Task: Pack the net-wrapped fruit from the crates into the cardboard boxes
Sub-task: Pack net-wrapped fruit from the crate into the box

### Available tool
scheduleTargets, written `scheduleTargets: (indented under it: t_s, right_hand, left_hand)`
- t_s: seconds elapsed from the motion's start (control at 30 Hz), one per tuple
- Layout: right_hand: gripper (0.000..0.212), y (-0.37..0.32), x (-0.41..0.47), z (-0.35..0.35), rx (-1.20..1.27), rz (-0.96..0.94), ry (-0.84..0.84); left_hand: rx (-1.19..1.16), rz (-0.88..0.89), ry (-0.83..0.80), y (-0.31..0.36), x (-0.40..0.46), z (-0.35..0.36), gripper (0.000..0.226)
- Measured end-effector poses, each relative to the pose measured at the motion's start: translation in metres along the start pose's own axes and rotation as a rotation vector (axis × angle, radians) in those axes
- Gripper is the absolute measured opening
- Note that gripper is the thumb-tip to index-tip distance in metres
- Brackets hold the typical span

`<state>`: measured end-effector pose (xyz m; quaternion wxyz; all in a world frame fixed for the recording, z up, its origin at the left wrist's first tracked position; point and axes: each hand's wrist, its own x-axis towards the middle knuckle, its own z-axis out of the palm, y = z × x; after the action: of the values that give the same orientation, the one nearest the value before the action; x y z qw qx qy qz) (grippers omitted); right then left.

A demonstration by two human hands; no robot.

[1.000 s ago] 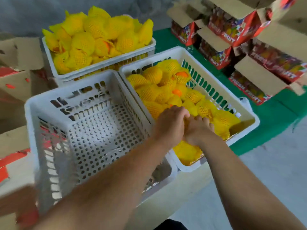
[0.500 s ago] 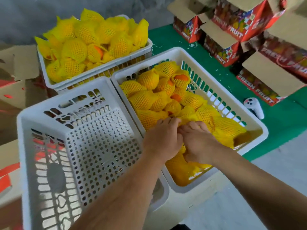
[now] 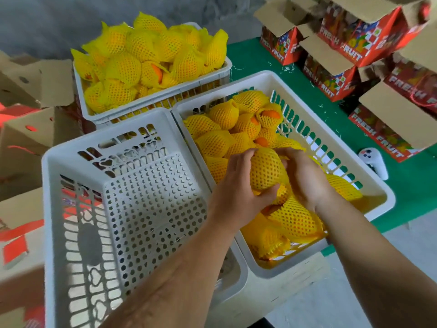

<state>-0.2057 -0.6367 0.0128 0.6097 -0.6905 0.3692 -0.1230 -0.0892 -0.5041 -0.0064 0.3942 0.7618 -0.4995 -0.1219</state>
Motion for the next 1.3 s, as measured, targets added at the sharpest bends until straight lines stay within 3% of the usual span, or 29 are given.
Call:
scheduleTargets:
  t_s: [0.03, 0.13, 0.2, 0.23, 0.33, 0.43, 0.5, 0.57, 0.73, 0.83, 0.97, 1.07, 1.13, 1.2, 1.3]
  right_hand:
    - [0.023, -0.006, 0.003, 0.007, -0.089, -0.039, 0.018]
    - [0.07, -0.024, 0.013, 0.042, -0.404, -0.248, -0.207]
    - [0.07, -0.027, 0.017, 0.067, -0.571, -0.214, -0.325]
    - [0.068, -0.027, 0.023, 0.079, -0.684, -0.197, -0.294]
    - [0.091, -0.018, 0.037, 0.109, -1.019, -0.216, -0.124]
    - [0.092, -0.011, 0.04, 0.116, -1.124, -0.232, 0.063]
    - [0.091, -0.017, 0.038, 0.104, -1.05, -0.203, 0.223]
    - [0.092, -0.031, 0.031, 0.088, -0.824, -0.166, 0.325]
    - [0.078, -0.074, -0.032, 0.112, -0.426, -0.311, 0.26]
    - [0.066, -0.097, -0.082, 0.188, -0.236, -0.347, 0.057]
    - [0.053, -0.102, -0.133, 0.295, -0.058, -0.329, -0.054]
    - [0.04, -0.109, -0.16, 0.381, 0.117, -0.239, -0.07]
    - [0.032, -0.115, -0.173, 0.445, 0.278, -0.136, -0.144]
    - [0.035, -0.113, -0.187, 0.507, 0.267, -0.133, -0.194]
    - [0.037, -0.104, -0.212, 0.575, 0.145, -0.124, -0.17]
  left_hand:
    - [-0.093, -0.024, 0.068, 0.002, -0.002, -0.004, 0.082]
    - [-0.283, -0.133, 0.253, 0.002, -0.017, -0.02, 0.08]
    - [-0.437, -0.243, 0.304, -0.001, -0.032, -0.033, 0.081]
    - [-0.484, -0.277, 0.327, -0.004, -0.04, -0.041, 0.08]
    - [-0.557, -0.31, 0.377, -0.011, -0.065, -0.066, 0.071]
    - [-0.599, -0.37, 0.382, -0.016, -0.088, -0.089, 0.07]
    - [-0.614, -0.399, 0.382, -0.021, -0.103, -0.104, 0.073]
    - [-0.629, -0.4, 0.387, -0.027, -0.118, -0.119, 0.073]
    - [-0.639, -0.365, 0.379, -0.045, -0.154, -0.156, 0.069]
    - [-0.646, -0.377, 0.338, -0.055, -0.172, -0.183, 0.075]
    - [-0.747, -0.344, 0.325, -0.077, -0.22, -0.242, 0.073]
    - [-0.875, -0.436, 0.408, -0.106, -0.274, -0.303, 0.065]
    - [-0.866, -0.493, 0.464, -0.135, -0.312, -0.348, 0.046]
    - [-0.833, -0.548, 0.501, -0.17, -0.351, -0.391, 0.027]
    - [-0.791, -0.674, 0.591, -0.215, -0.408, -0.445, 0.037]
